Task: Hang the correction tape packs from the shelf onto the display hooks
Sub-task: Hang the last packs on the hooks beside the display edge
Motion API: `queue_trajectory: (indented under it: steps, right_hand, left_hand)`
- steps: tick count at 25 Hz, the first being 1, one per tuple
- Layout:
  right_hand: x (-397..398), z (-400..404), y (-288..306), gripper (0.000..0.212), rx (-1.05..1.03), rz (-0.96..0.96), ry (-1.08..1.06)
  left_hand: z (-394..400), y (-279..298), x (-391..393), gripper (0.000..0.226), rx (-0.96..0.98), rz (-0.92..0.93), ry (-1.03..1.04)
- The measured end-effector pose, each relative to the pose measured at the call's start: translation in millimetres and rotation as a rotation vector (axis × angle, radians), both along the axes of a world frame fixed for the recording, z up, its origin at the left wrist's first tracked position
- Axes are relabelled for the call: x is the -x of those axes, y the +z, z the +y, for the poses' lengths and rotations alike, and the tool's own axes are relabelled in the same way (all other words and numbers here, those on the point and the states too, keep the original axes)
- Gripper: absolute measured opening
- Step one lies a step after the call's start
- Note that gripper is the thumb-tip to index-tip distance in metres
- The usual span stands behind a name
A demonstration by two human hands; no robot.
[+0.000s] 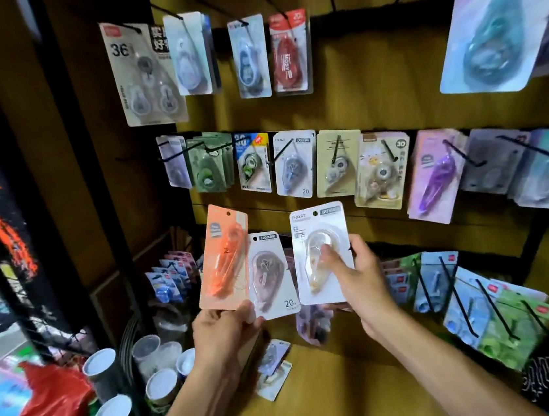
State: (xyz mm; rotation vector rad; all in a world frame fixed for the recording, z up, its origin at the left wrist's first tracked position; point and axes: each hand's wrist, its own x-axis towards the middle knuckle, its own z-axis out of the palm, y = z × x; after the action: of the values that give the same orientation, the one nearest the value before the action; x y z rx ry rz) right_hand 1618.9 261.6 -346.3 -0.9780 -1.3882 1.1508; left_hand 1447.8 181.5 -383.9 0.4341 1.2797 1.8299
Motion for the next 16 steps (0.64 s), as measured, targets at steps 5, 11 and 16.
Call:
queue_trajectory:
  steps: [5, 11, 16]
  right_hand:
    - [27.0, 9.2, 62.5, 0.018, -0.239, -0.134, 0.115]
    - [56.9, 23.8, 85.3, 0.014, -0.175, -0.165, 0.010]
    - [58.3, 17.5, 76.9, 0.027, -0.124, -0.250, -0.075]
  left_hand:
    - [10.6, 7.4, 12.4, 0.021, 0.002, -0.034, 0.036]
    - [5.9, 18.1, 17.1, 0.026, 0.029, 0.060, 0.005]
    - [5.4, 15.6, 24.1, 0.024, 0.007, 0.003, 0.025]
